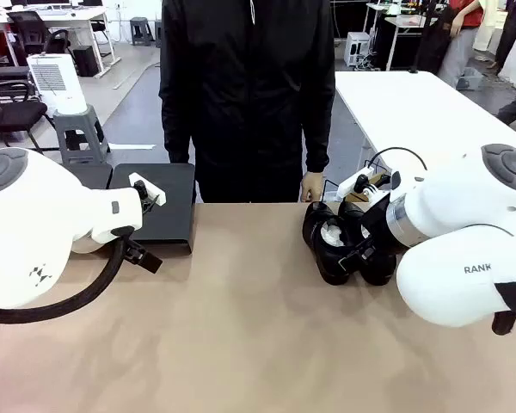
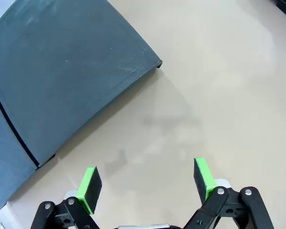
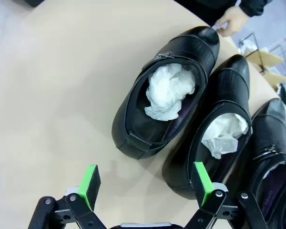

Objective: Organize the shoes by placing them on the stand.
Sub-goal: Pick up one Shoe and place it in the middle of the table.

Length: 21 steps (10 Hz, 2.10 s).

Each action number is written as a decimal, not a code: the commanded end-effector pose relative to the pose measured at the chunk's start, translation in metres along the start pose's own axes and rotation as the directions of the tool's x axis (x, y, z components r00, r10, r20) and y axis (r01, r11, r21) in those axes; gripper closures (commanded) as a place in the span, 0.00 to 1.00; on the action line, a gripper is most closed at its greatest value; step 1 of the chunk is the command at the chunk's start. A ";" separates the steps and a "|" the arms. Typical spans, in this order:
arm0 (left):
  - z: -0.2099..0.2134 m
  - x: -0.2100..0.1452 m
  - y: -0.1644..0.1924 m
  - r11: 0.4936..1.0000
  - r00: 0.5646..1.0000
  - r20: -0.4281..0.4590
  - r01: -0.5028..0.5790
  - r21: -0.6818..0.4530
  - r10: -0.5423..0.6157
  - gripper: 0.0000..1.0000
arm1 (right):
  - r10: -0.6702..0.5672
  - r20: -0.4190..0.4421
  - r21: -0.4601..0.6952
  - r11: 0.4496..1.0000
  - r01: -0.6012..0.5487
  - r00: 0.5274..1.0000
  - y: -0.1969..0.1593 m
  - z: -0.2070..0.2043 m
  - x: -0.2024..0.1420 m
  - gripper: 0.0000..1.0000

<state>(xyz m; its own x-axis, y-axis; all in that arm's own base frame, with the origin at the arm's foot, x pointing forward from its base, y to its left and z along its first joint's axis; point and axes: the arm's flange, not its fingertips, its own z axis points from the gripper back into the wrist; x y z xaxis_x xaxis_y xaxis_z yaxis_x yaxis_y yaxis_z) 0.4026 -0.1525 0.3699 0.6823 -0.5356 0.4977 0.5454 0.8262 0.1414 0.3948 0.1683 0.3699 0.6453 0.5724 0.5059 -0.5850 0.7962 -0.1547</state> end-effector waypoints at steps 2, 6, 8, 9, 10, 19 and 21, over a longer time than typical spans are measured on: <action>0.000 0.000 0.000 1.000 1.000 0.000 0.000 0.000 0.000 0.00 | 0.000 0.000 0.000 1.000 0.000 1.000 0.000 0.000 0.000 0.00; 0.000 0.000 0.000 1.000 1.000 0.000 0.000 0.000 0.000 0.00 | 0.000 0.000 0.000 1.000 0.000 1.000 0.000 0.000 0.000 0.00; 0.000 0.000 0.000 1.000 1.000 0.000 0.000 0.000 0.000 0.00 | 0.000 0.000 0.000 1.000 0.000 1.000 0.000 0.000 0.000 0.00; 0.000 0.000 0.000 1.000 1.000 0.000 0.000 0.000 0.000 0.00 | 0.000 0.000 0.000 1.000 0.000 1.000 0.000 0.000 0.000 0.00; 0.000 0.000 0.000 1.000 1.000 0.000 0.000 0.000 0.000 0.00 | 0.000 0.000 0.000 1.000 0.000 1.000 0.000 0.000 0.000 0.00; 0.070 -0.008 0.025 0.997 0.994 0.088 -0.060 -0.038 0.063 0.00 | -0.056 0.103 0.040 0.998 0.052 0.993 -0.031 0.094 -0.019 0.00; 0.110 -0.018 0.052 0.987 0.989 0.089 -0.111 -0.116 0.122 0.00 | -0.093 0.077 0.093 0.992 0.086 0.993 -0.068 0.140 -0.038 0.00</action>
<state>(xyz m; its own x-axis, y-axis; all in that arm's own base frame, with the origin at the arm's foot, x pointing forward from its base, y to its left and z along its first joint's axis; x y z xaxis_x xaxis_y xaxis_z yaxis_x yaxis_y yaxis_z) 0.3891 -0.1138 0.4556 0.6859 -0.4217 0.5931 0.4984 0.8661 0.0395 0.3732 0.1047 0.4777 0.6525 0.4670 0.5968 -0.5465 0.8356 -0.0563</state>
